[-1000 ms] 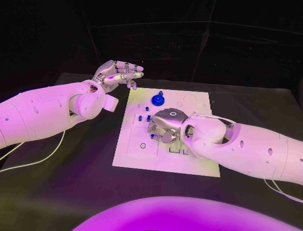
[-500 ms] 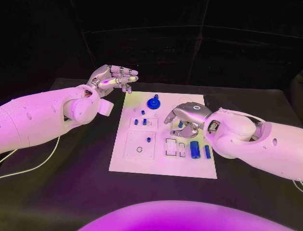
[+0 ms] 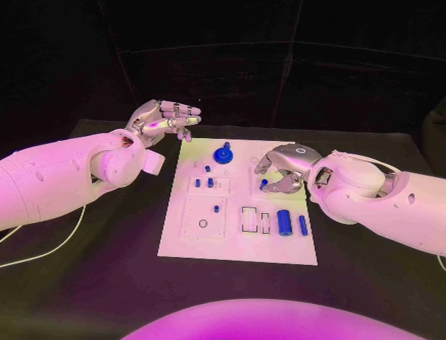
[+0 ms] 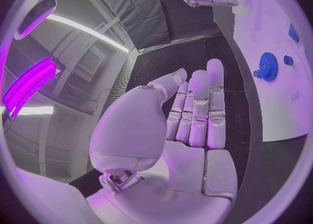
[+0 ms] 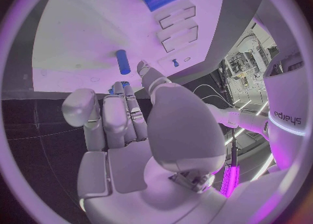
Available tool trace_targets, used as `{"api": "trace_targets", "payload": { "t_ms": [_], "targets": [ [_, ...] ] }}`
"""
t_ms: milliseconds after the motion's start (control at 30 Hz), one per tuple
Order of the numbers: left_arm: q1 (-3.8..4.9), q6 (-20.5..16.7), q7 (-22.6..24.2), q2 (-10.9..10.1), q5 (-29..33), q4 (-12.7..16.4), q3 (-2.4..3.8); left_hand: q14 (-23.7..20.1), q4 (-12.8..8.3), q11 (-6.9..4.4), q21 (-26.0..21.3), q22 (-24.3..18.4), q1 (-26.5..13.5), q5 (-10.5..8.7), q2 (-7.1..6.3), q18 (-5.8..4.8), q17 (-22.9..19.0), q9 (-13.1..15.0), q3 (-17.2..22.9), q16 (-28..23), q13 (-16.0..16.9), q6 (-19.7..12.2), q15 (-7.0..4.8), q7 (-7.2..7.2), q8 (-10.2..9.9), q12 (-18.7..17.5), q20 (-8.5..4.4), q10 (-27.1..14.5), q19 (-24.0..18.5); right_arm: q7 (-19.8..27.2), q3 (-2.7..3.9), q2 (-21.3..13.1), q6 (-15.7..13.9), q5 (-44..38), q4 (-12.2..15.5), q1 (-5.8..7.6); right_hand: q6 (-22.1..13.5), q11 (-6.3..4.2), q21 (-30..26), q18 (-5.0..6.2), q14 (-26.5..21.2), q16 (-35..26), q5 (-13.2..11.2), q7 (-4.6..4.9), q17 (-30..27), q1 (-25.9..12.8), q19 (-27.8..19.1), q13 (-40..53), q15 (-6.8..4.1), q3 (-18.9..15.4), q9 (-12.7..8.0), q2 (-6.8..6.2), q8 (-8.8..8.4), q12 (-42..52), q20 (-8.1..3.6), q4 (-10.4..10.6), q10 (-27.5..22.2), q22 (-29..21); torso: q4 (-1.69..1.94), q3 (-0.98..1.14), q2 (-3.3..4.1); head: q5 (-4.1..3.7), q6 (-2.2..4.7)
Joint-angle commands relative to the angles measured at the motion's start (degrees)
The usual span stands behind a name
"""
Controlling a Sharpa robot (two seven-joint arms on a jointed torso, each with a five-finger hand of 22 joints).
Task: Assemble the parts on the task board
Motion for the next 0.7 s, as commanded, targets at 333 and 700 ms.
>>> {"api": "trace_targets", "payload": {
  "t_ms": [333,700],
  "targets": [
    [0.1,1.05,0.17,0.1,0.25,-0.21,0.03,-0.29,-0.35,0.2,-0.19,-0.03,-0.38,0.16,-0.18,0.76,-0.09,-0.06,0.02,-0.26,-0.07,-0.3,0.09,0.2,0.27,0.35,0.18,-0.32,-0.41,-0.32,0.01,1.45,7.41,0.42,-1.35,0.15,4.08,-0.12,-0.01,0.53,0.85,-0.21,0.74,0.82,-0.52,2.58,0.88,-0.19,-0.22,1.49,0.3,2.47,0.91,2.49,-0.35,-0.11,6.01,0.59,0.06,-0.03,0.03,0.11,-0.42],
    [0.1,0.96,0.23,0.08,0.25,-0.26,0.03,-0.29,-0.35,0.2,-0.19,-0.03,-0.38,0.16,-0.18,0.76,-0.09,-0.06,0.02,-0.26,-0.07,-0.3,0.09,0.2,0.27,0.35,0.18,-0.32,-0.41,-0.62,0.0,2.1,7.59,-0.55,-2.17,0.13,7.58,-0.67,0.45,0.38,0.97,0.51,0.11,0.82,0.01,3.14,1.46,-0.24,-0.75,6.08,0.31,2.56,1.38,1.14,-0.92,-0.47,9.9,1.35,-0.02,0.04,0.03,0.16,-0.62]
  ]
}}
